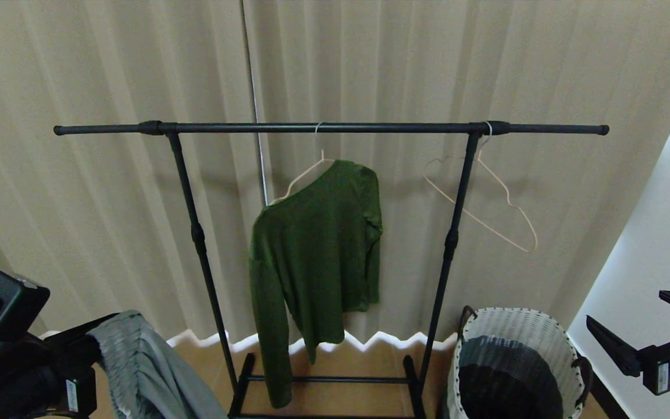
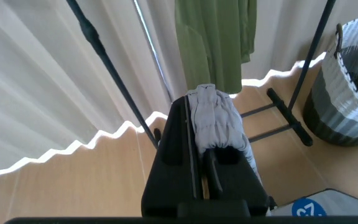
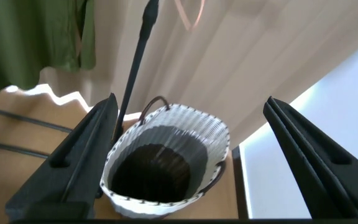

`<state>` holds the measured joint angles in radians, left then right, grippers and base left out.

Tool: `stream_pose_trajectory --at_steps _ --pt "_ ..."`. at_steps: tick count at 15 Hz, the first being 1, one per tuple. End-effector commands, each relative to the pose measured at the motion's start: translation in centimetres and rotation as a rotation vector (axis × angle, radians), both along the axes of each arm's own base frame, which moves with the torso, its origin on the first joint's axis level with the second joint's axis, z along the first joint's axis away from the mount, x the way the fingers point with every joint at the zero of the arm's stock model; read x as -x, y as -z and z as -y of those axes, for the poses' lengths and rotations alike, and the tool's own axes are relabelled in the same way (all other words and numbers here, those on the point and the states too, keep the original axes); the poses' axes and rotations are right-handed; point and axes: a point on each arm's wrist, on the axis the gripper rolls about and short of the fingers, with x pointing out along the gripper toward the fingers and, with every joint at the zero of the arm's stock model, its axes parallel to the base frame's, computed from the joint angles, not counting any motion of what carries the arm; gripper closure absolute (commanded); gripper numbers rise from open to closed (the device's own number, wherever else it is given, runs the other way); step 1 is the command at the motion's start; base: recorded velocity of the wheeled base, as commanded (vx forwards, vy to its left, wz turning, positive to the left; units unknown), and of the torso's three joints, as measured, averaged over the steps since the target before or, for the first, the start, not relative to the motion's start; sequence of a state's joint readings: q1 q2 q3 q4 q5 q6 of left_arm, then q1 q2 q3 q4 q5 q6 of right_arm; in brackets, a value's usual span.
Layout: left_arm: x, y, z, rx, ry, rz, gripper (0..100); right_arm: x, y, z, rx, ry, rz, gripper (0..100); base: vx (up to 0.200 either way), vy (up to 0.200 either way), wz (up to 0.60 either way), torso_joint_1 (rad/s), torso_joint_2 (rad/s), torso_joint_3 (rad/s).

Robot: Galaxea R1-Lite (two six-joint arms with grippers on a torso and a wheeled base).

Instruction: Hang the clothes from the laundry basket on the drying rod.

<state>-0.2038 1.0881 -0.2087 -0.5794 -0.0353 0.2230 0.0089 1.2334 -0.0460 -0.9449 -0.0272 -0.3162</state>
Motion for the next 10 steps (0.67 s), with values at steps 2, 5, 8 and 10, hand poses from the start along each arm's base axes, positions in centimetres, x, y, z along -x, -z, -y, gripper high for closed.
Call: stream_pose_trajectory --at_steps 2,5,8,10 --pt "0.1 0.0 0.0 0.000 0.000 0.004 100 0.1 -0.1 0.0 0.001 0.000 0.005 0 0.000 0.000 0.00 0.259 -0.53 -0.276" --pt "0.3 0.0 0.0 -0.001 0.004 0.009 100 0.1 0.0 0.3 0.001 0.026 0.000 0 0.000 0.000 0.00 0.100 -0.19 -0.102" --pt "0.9 -0.5 -0.2 0.009 0.002 0.049 100 0.6 0.0 0.6 -0.003 0.047 0.010 0 0.000 0.000 0.00 0.009 -0.02 -0.009" --pt "1.3 -0.9 -0.2 0.015 0.005 0.076 100 1.1 -0.3 1.0 0.001 0.085 0.022 0 0.000 0.000 0.00 0.000 0.00 0.000"
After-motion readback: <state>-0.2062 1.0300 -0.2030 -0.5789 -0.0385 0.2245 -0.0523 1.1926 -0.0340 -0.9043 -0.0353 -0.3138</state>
